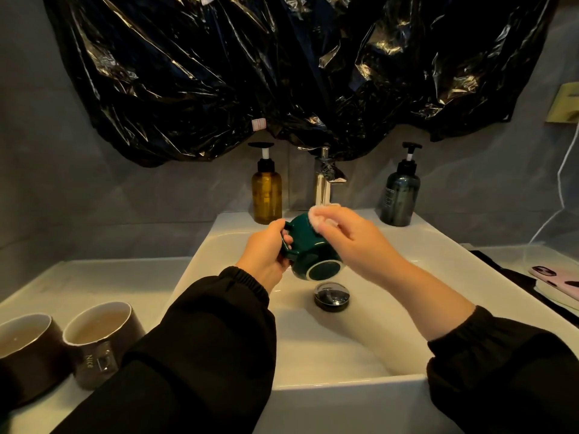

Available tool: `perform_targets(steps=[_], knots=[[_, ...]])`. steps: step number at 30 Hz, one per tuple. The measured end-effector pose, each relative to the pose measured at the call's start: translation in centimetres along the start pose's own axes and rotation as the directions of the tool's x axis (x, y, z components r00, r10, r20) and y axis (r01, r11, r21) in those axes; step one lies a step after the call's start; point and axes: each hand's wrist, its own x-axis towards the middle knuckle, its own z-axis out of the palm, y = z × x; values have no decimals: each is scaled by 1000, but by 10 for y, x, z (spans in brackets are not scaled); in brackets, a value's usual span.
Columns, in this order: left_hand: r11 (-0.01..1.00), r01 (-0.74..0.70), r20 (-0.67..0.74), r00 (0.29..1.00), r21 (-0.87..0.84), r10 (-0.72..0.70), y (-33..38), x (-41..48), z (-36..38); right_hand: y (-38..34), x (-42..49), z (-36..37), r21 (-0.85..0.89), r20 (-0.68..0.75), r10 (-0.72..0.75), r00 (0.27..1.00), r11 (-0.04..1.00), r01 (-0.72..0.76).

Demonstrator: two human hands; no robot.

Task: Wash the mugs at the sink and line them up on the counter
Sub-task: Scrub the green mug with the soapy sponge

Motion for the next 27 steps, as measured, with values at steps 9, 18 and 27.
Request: perform_targets(steps=[9,18,27], knots=[[994,47,42,998,-103,-43,6,0,-5,23,15,1,330,-142,244,959,925,-186],[992,-86,129,989,89,74,7,-5,-2,14,8,-4,339,-258,61,964,940,31],[933,-106,175,983,345,47,-3,-7,1,37,14,-48,514,447,224,866,728,-454]])
